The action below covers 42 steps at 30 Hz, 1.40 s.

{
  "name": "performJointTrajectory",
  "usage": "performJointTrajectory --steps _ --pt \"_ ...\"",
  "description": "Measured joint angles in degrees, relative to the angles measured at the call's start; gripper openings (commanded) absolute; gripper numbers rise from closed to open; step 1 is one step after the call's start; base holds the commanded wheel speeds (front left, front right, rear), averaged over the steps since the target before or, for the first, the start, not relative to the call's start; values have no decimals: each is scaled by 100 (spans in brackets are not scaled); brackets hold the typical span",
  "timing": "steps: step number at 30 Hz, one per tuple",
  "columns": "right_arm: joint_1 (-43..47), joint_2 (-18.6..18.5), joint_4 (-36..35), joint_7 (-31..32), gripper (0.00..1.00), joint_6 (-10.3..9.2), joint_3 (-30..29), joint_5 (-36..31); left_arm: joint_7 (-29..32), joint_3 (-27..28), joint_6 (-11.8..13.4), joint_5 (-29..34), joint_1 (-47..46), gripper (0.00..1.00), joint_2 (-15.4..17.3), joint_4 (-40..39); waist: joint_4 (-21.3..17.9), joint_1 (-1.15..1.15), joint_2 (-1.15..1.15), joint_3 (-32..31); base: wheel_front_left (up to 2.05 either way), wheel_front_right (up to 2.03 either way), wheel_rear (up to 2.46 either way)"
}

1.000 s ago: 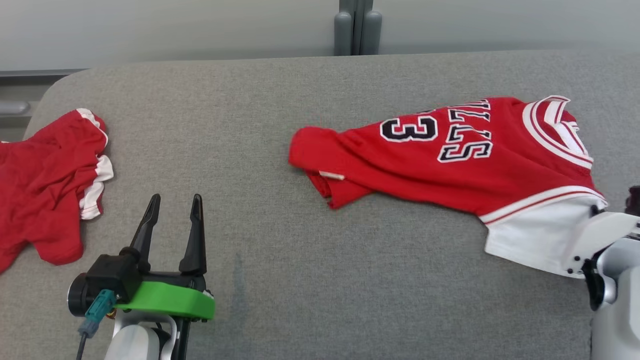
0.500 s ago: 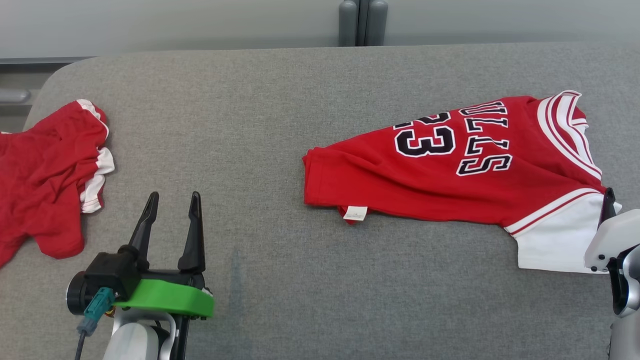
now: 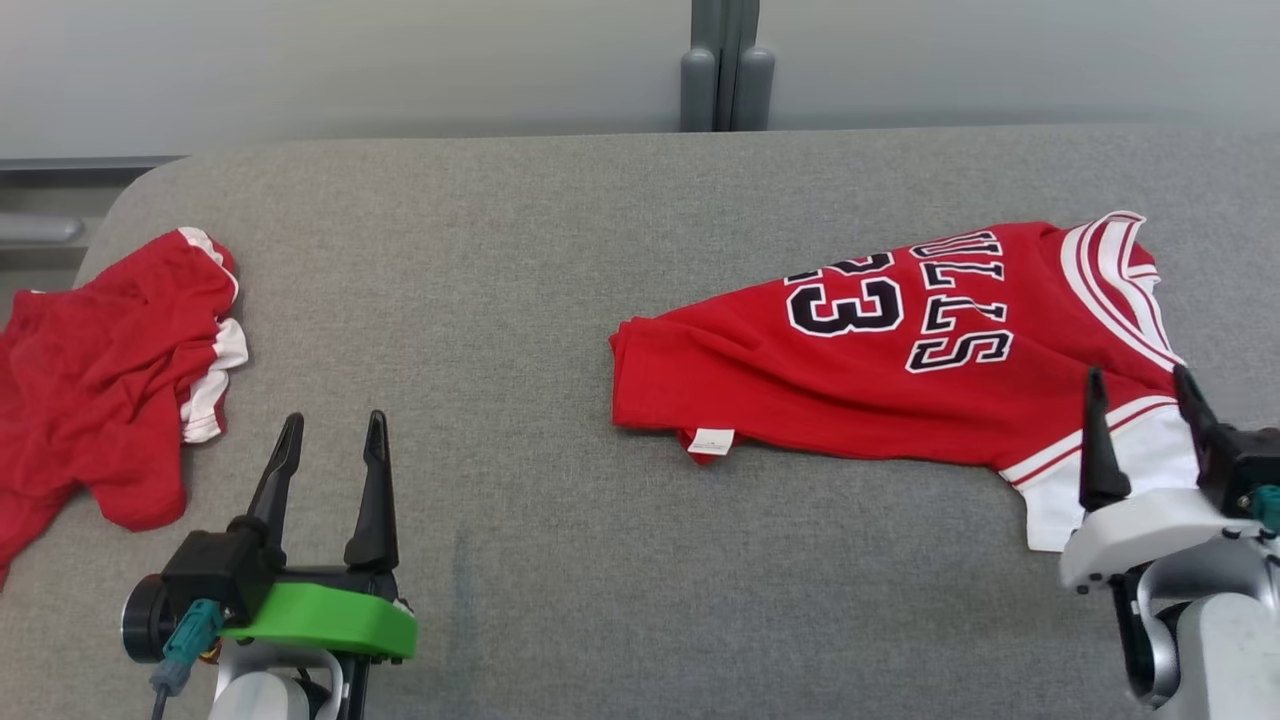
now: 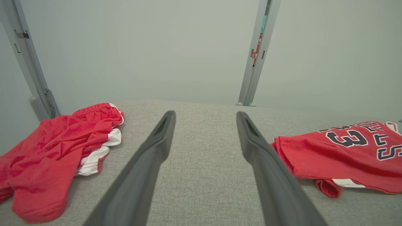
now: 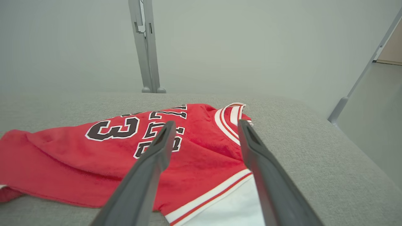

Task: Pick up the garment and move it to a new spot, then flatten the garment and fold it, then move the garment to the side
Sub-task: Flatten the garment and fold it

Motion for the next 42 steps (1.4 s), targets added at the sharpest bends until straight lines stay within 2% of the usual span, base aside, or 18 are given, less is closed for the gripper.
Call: performJointTrajectory --steps 6,14,18,26,29,42 --pt "353 3 -68 -420 100 0 630 201 0 65 0 79 237 100 -27 31 -35 0 0 -260 0 0 0" --pt "524 0 -55 -400 100 0 775 324 0 -170 0 119 296 100 -43 308 -113 0 0 -460 0 0 0" --pt "534 -1 -64 -383 100 0 826 363 94 -584 0 -111 -202 100 -40 860 -208 0 0 -412 0 0 0" --pt "419 0 -51 -386 100 0 976 434 702 -1736 -1 -866 -1504 100 -44 2105 -556 0 0 -140 0 0 0" --pt "353 -2 -29 -420 100 0 1011 467 848 -1941 -1 -1077 -1774 100 -38 2515 -709 0 0 -31 0 0 0" --pt "171 -2 149 -572 100 0 1122 523 1416 -1992 41 -1711 -2554 100 -59 3966 -1236 0 0 380 0 0 0"
